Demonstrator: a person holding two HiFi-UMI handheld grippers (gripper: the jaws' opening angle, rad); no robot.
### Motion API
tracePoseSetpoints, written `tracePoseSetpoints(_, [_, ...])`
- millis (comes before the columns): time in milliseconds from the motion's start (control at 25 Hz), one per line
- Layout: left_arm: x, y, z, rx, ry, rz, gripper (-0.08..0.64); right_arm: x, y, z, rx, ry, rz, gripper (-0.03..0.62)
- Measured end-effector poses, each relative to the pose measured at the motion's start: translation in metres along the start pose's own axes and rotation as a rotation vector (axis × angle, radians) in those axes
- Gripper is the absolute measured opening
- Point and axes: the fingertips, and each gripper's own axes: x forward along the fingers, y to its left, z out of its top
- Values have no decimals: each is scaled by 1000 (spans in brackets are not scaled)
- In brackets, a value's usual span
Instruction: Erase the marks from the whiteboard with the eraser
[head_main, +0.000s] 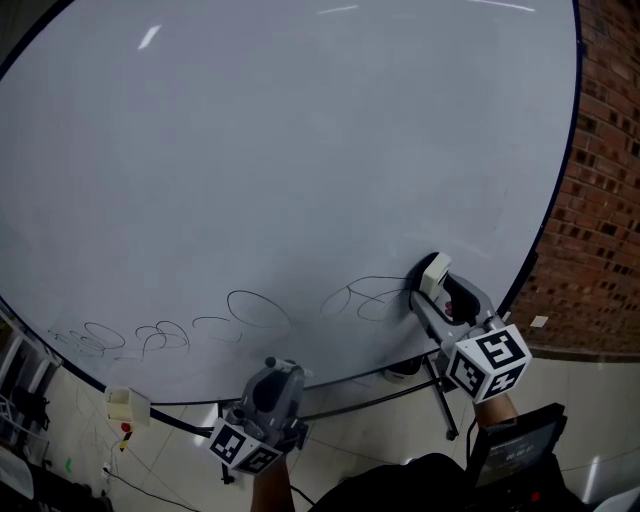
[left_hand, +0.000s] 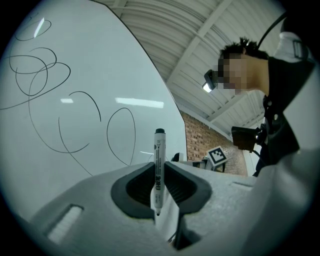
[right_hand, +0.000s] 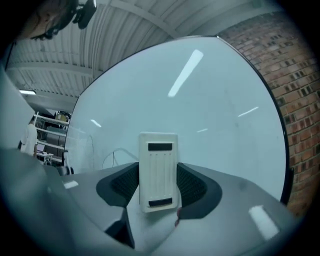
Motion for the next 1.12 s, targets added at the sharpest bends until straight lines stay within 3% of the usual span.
tracePoseSetpoints(80, [-3, 1, 1, -2, -4, 2, 58, 0, 0, 32, -19, -47, -5, 239])
tracePoseSetpoints(200, [-7, 3, 7, -13, -21, 4, 58, 4, 7, 30, -64, -41, -15, 238])
tracePoseSetpoints(560, [-17, 12, 8, -8, 8, -12, 58, 10, 28, -145, 1, 236, 6, 239])
tracePoseSetpoints(680, [-18, 11, 7, -8, 17, -30, 58, 10, 30, -166, 49, 248, 16, 239])
tracePoseSetpoints(760, [-19, 9, 8, -8, 19, -43, 58, 8, 28, -153, 88, 210, 17, 239])
tracePoseSetpoints(880, [-23, 7, 11, -7, 20, -54, 58, 8, 21, -97, 126, 109, 12, 239])
tracePoseSetpoints(1040, [-31, 6, 14, -17, 11, -57, 58, 10, 23, 3, 83, 2, 24, 239])
tracePoseSetpoints(1120, [-35, 8, 16, -24, 4, -54, 58, 11, 26, 32, 51, -21, 17, 239])
